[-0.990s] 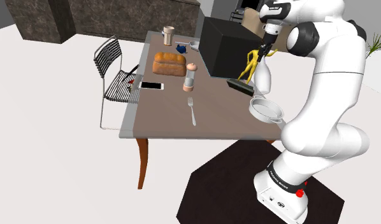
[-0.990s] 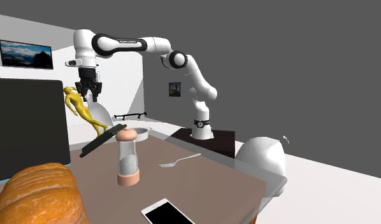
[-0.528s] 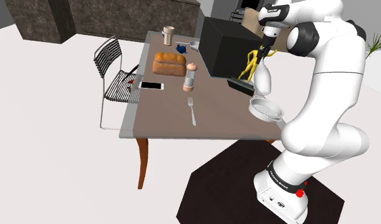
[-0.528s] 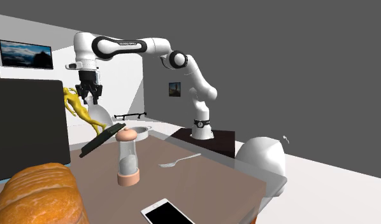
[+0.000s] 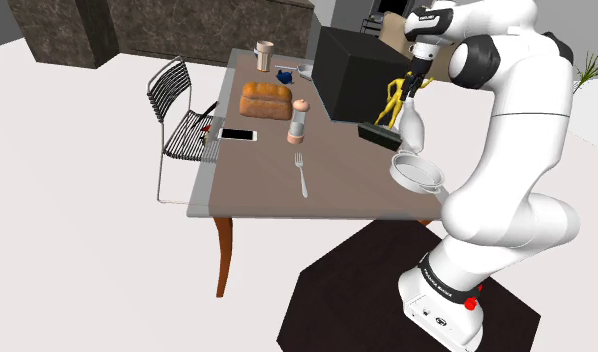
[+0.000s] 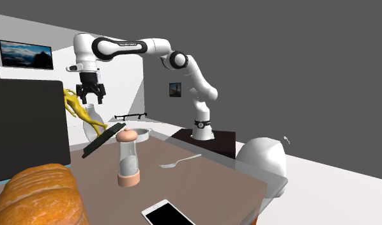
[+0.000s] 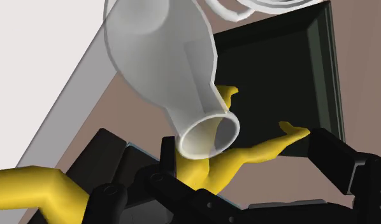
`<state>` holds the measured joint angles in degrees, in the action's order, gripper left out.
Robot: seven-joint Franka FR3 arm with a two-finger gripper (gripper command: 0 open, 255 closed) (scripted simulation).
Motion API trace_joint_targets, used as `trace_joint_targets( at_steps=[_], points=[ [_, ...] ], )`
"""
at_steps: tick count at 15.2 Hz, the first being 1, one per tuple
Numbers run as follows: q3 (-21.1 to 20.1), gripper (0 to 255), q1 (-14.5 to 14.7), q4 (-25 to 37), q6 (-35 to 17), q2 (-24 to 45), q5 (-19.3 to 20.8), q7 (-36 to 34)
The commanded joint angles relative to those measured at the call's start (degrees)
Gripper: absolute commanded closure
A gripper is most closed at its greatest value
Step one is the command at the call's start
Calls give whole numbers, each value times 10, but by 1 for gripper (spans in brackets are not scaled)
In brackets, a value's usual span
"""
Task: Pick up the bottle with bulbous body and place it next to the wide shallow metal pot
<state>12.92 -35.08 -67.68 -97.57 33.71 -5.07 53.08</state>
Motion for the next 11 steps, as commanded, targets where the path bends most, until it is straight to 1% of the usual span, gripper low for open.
trace_joint_targets(
  at_steps=[1, 3, 11],
  points=[
    [0, 0, -3, 43, 34, 8, -1, -1],
    [-1, 0, -8, 99, 77, 21, -3, -2],
    [-1, 0, -8, 99, 77, 21, -3, -2]
  ],
)
